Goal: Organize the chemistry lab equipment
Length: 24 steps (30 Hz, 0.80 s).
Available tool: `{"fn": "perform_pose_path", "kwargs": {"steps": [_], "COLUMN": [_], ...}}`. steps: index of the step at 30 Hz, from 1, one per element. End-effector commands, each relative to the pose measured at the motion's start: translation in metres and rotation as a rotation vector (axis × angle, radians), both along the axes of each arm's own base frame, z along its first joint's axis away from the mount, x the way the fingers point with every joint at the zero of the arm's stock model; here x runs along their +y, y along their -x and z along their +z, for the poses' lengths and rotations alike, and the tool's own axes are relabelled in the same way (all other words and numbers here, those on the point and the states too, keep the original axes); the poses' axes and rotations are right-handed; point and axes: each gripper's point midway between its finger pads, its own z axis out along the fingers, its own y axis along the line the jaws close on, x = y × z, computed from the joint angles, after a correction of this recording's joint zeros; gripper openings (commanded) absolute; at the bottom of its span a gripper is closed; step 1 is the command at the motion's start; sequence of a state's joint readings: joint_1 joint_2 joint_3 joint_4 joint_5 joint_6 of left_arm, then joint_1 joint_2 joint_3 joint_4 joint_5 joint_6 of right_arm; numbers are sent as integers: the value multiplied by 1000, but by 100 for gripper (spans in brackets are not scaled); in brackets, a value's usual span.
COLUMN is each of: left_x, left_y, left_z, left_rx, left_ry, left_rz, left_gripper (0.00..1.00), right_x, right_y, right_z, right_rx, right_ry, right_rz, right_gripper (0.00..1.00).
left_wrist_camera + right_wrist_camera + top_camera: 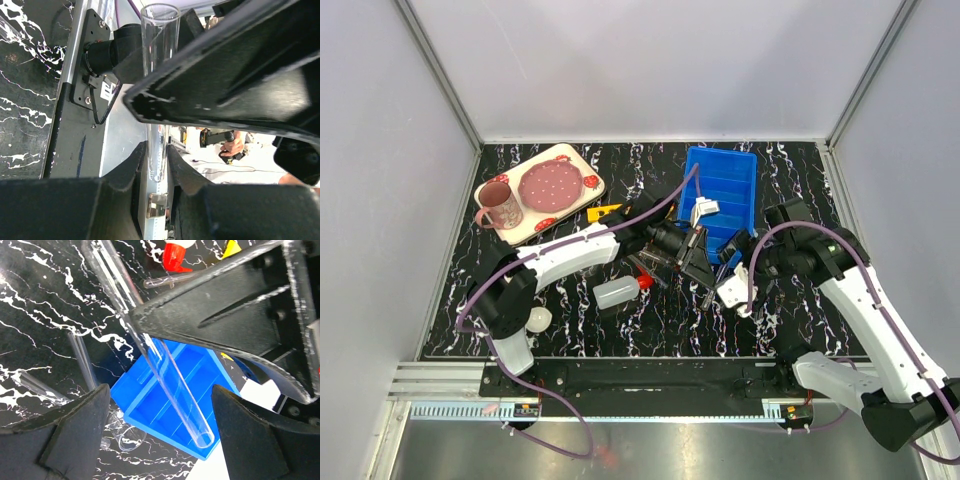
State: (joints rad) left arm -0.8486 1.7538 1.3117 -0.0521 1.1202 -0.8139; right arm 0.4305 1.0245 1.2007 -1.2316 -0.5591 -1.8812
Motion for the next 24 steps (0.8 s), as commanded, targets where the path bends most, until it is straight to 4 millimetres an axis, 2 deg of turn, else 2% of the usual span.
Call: {"fn": "perform_pose_path", "kwargs": {"steps": [1,5,7,17,23,24], "left_x": [5,5,5,2,1,1], "left_y": [11,17,17,17,15,14], "left_z": [18,16,16,16,11,12], "left_rx": [-27,-16,-14,-23,-18,-15], "left_ry": [66,64,63,76,69,67], "left_rz": [-50,-71,-73,-72,-52,-43], "left_gripper": [11,11,11,12,13,14], "right_x": [-1,2,3,5,5,4], "right_y": [-3,-6,-6,-3,1,2], "right_z": [-7,-7,-7,-7,-4,-5], "right_rx": [-59,-75,-85,-99,-95,-90], "right_ry": [47,39,33,9,-5,-4], "right_rz": [65,76,89,99,91,90], "right_gripper": [85,76,68,42,35,31]}}
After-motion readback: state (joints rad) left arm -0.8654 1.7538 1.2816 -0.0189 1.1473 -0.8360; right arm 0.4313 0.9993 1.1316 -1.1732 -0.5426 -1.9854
